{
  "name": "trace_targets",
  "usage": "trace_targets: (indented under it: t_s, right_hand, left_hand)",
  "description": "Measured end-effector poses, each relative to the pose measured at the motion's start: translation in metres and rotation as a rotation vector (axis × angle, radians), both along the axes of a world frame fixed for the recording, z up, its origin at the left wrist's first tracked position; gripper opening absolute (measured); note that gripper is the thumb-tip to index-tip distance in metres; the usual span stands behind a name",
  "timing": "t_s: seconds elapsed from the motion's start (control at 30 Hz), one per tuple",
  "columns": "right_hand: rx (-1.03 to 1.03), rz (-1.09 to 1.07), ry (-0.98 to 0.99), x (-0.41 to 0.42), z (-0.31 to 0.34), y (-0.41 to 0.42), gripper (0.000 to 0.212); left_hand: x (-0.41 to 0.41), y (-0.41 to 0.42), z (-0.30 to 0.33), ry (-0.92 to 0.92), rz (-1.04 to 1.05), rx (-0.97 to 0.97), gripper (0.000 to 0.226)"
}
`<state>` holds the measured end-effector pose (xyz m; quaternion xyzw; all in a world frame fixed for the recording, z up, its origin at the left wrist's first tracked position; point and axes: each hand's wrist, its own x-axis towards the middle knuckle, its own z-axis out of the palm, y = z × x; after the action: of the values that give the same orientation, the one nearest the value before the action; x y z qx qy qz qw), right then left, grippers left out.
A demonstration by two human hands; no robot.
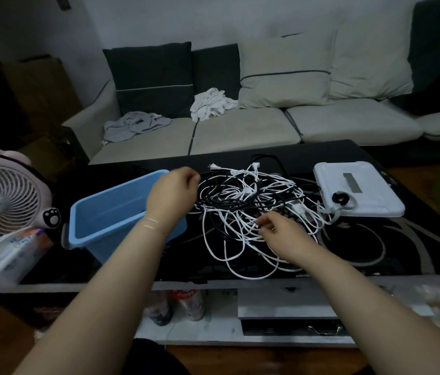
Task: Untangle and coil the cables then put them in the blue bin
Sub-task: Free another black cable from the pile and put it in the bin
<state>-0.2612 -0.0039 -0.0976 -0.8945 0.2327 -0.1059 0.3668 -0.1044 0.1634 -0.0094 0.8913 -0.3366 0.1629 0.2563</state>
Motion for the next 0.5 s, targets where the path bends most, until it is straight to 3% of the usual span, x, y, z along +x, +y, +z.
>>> trace_targets:
  t_s: [0.13,0.2,0.27,0.37,0.5]
  right_hand:
    - [-0.012,0.003,-0.005,0.0,-0.002,-0.002,0.014]
    - [-0.012,0.005,-0.008,-0.002,-0.002,-0.003,0.015]
    - [-0.014,0.021,-0.003,-0.003,-0.002,-0.003,0.015]
    - [-0.029,0.056,-0.023,-0.003,-0.002,0.0,0.015]
    - [0.022,0.104,-0.078,-0.002,-0.002,0.008,0.024]
  left_hand:
    - [-0.02,-0.016,-0.03,0.086,0.126,0.49,0.042]
    - [-0.022,-0.018,-0.045,0.199,0.132,0.58,0.052]
    - [-0.021,-0.017,-0.058,0.4,0.073,0.449,0.06]
    - [-0.023,-0.013,-0.07,0.678,-0.005,0.008,0.068]
    - [-0.021,-0.014,-0.074,0.668,0.042,-0.14,0.078]
